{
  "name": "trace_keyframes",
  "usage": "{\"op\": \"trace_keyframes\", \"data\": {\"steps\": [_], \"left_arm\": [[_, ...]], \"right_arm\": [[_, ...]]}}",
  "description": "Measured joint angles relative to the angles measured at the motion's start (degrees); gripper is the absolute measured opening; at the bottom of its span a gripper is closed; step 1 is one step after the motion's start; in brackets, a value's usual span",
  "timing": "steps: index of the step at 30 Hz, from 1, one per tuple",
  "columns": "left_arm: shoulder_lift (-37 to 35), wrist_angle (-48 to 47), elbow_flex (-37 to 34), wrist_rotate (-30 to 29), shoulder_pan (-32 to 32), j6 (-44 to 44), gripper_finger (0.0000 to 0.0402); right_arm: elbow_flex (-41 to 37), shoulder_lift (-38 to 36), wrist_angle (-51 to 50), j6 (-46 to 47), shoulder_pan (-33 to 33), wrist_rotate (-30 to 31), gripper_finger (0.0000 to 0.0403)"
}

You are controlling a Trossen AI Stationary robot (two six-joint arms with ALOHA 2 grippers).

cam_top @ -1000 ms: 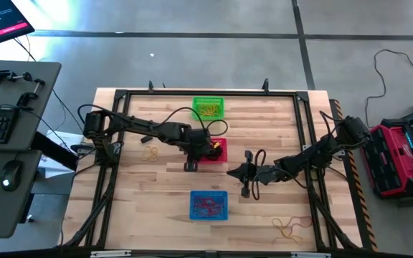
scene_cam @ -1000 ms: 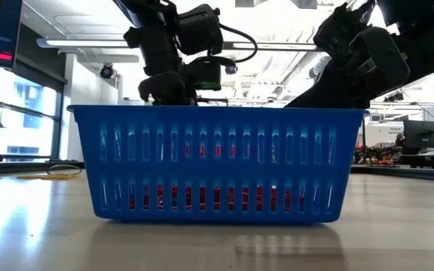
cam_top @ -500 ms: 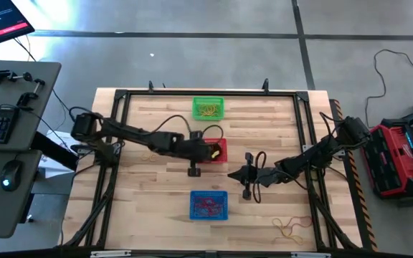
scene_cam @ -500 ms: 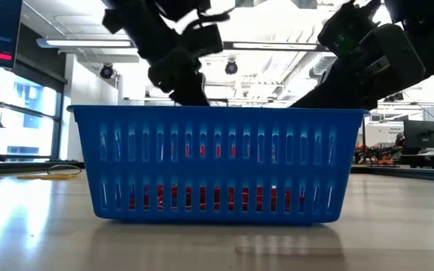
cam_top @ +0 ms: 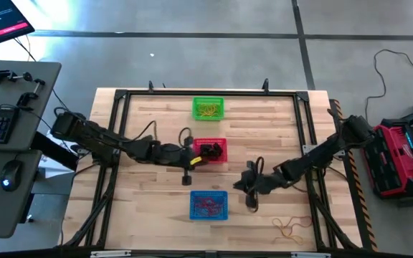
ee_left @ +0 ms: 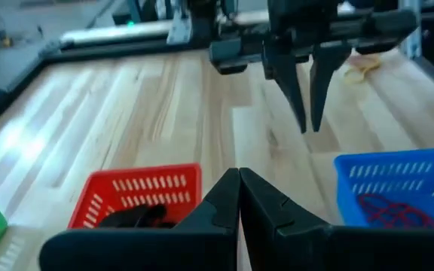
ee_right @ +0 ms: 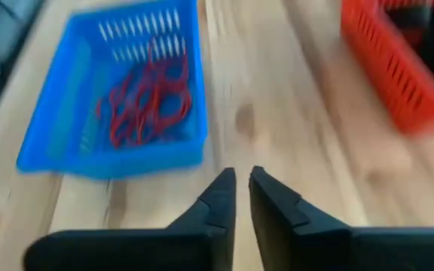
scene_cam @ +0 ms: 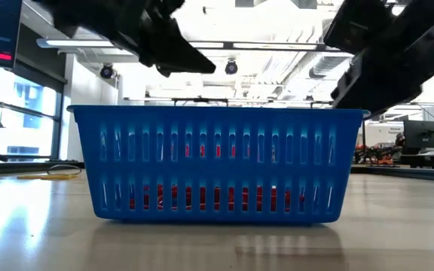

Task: Sort rubber bands into baskets
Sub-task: Put the yellow rubber band into the green bin

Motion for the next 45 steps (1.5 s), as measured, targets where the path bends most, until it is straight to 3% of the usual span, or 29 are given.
{"op": "trace_keyframes", "data": {"steps": [6, 13, 20, 30, 45], "left_arm": [[-3.4, 3.0, -3.4, -4.6, -3.6, -0.1, 0.0001], [-4.3, 3.5, -3.9, -6.6, -7.5, -0.4, 0.0001], [-4.2, 4.0, -3.9, -8.3, -9.2, -0.4, 0.0001], [-4.2, 4.2, -3.9, -8.3, -9.2, -1.3, 0.0], [-4.2, 3.8, -3.9, -8.2, -9.2, -2.4, 0.0]], "right_arm": [[12.6, 0.0, -26.8, 13.9, 5.1, -1.2, 0.0076], [22.6, 1.8, -44.3, 32.7, 13.8, -5.4, 0.0125], [31.0, 9.1, -59.8, 48.2, 21.4, -13.5, 0.0156], [32.8, 17.7, -60.7, 61.3, 24.1, -27.0, 0.0158], [32.7, 19.4, -62.6, 67.1, 25.0, -29.1, 0.0159]]}}
